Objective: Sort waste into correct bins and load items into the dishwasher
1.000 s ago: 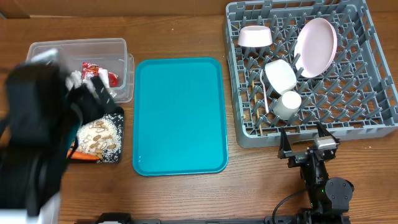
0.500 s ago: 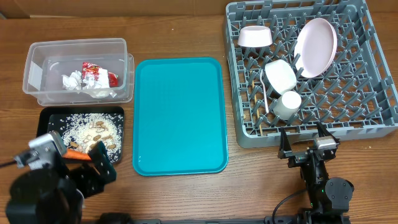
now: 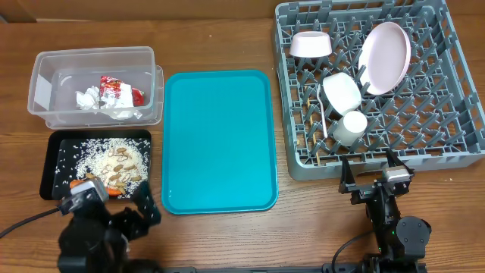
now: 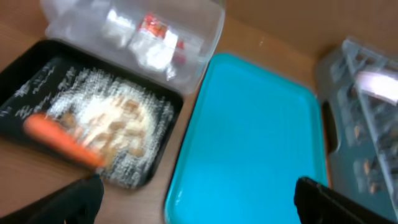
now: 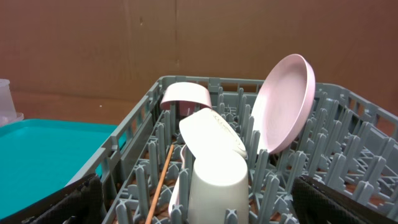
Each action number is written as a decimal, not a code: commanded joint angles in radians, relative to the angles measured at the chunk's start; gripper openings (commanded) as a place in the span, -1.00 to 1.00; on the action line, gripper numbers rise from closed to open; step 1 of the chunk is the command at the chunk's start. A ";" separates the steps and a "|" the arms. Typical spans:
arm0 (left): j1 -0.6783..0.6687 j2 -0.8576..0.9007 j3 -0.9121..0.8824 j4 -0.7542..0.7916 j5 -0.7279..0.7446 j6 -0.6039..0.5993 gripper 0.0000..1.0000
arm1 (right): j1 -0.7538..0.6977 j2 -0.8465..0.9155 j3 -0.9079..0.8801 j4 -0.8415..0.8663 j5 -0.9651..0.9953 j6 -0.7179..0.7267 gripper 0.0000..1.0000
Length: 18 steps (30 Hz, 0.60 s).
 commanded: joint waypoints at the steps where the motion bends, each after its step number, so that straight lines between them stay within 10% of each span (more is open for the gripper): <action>1: -0.002 -0.063 -0.151 0.159 0.038 -0.050 1.00 | -0.006 -0.011 -0.011 0.006 -0.008 0.007 1.00; 9: 0.032 -0.143 -0.515 0.778 0.157 -0.064 1.00 | -0.006 -0.011 -0.011 0.006 -0.008 0.007 1.00; 18: 0.045 -0.238 -0.737 0.991 0.174 -0.076 1.00 | -0.006 -0.011 -0.011 0.006 -0.008 0.007 1.00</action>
